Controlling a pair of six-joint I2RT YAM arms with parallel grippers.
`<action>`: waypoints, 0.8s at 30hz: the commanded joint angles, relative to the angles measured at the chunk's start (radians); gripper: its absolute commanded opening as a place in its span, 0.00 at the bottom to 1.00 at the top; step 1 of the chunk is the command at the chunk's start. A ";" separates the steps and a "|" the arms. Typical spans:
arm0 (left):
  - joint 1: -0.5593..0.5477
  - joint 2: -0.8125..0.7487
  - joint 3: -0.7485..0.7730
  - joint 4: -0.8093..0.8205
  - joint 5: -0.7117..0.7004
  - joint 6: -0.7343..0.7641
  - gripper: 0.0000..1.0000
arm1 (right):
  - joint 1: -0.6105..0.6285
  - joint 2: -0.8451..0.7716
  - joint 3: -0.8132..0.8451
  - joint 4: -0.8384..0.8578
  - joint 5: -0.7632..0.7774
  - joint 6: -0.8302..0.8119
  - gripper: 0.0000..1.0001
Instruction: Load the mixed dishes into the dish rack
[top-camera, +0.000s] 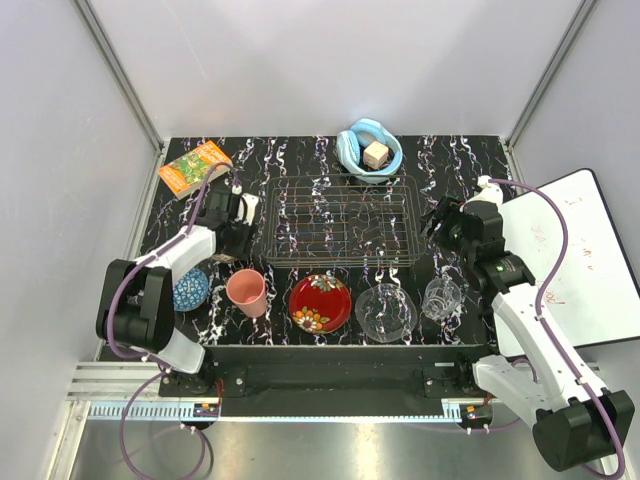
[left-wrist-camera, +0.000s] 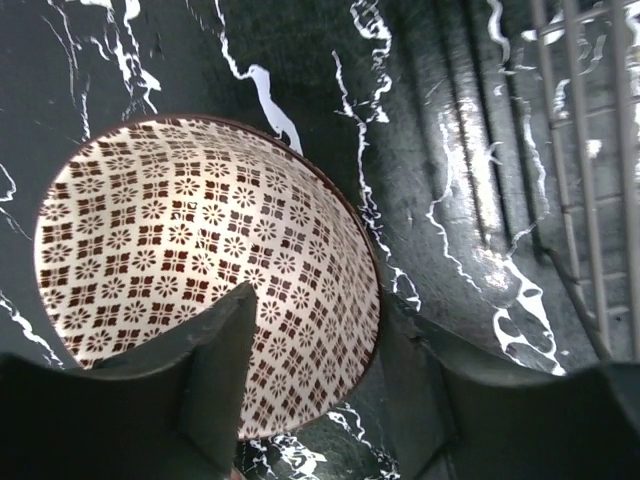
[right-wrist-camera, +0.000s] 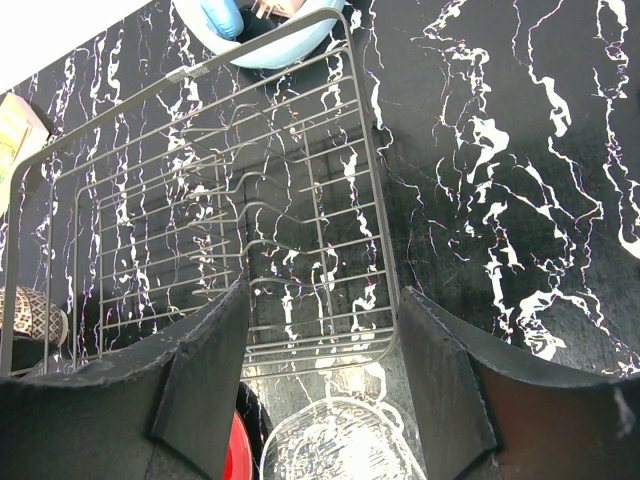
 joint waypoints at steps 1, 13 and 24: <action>-0.004 0.021 -0.005 0.059 -0.038 -0.023 0.51 | 0.010 -0.014 0.003 0.003 0.022 -0.009 0.69; -0.004 -0.017 0.014 0.028 -0.062 -0.018 0.02 | 0.010 -0.023 -0.010 0.004 0.021 -0.009 0.69; -0.002 -0.261 0.381 -0.295 0.115 0.022 0.00 | 0.010 -0.045 -0.020 0.007 0.015 -0.014 0.68</action>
